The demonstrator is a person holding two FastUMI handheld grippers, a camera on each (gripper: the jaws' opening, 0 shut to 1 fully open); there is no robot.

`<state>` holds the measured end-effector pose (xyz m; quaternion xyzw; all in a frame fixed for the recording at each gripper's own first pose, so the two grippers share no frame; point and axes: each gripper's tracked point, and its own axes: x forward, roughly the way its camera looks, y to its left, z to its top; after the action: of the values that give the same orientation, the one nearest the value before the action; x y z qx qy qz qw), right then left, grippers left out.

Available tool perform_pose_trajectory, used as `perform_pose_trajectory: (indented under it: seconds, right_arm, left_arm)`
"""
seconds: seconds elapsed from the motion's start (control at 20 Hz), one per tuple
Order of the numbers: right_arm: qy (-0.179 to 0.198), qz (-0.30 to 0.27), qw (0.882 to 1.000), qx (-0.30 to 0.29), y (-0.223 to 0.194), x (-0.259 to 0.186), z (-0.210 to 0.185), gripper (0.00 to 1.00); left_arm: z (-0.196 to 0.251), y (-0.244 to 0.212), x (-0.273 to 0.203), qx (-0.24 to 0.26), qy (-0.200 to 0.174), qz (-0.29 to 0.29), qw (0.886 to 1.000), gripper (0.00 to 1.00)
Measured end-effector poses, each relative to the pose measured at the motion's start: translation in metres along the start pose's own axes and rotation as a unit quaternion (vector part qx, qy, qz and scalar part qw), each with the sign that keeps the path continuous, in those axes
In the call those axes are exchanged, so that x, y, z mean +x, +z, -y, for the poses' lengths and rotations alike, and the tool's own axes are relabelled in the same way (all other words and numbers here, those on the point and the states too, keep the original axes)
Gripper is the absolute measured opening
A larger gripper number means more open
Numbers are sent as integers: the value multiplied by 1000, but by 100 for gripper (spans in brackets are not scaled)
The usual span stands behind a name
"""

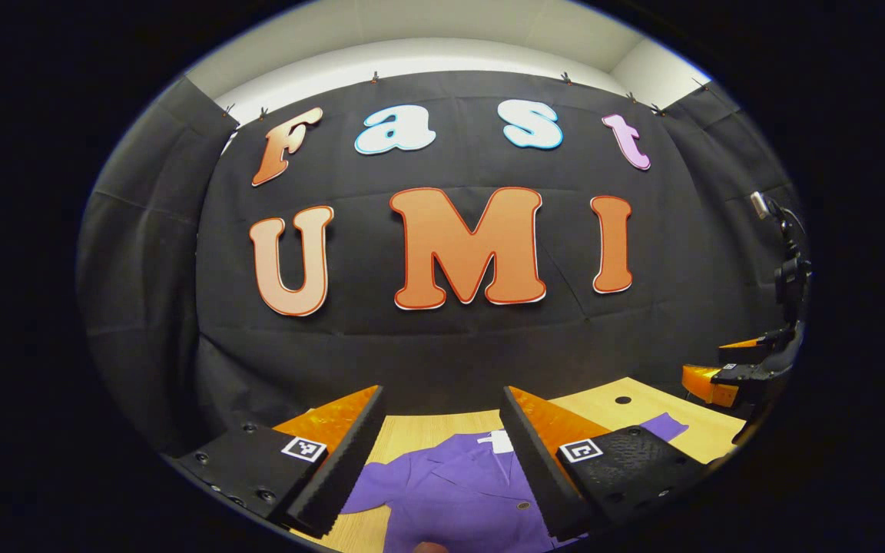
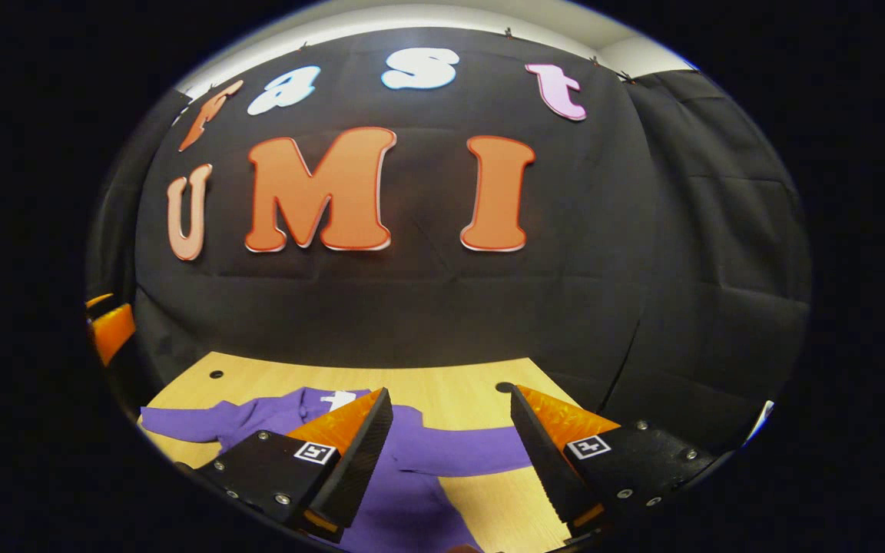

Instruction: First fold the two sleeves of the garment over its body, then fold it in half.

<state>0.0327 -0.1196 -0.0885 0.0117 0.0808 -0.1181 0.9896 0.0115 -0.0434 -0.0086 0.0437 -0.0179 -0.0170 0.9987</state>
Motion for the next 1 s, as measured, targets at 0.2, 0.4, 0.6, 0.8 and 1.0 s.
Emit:
perform_pose_trajectory:
  seconds: [0.2,0.4,0.6,0.8,1.0]
  right_arm:
    - [-37,-56,998,8,-34,27,44,93]
    - [-62,-115,991,7,-66,51,84,94]
    - [-71,-184,980,22,-104,85,115,94]
    - [-72,-257,963,24,-145,110,142,94]
    - [-59,-330,942,23,-189,135,155,94]
  left_arm:
    - [2,0,0,5,8,-2,1000,94]
    - [5,-4,1,8,17,-9,1000,94]
    - [8,-7,3,14,25,-19,999,97]
    - [9,-15,4,19,37,-33,999,97]
    - [7,-25,4,23,52,-53,997,96]
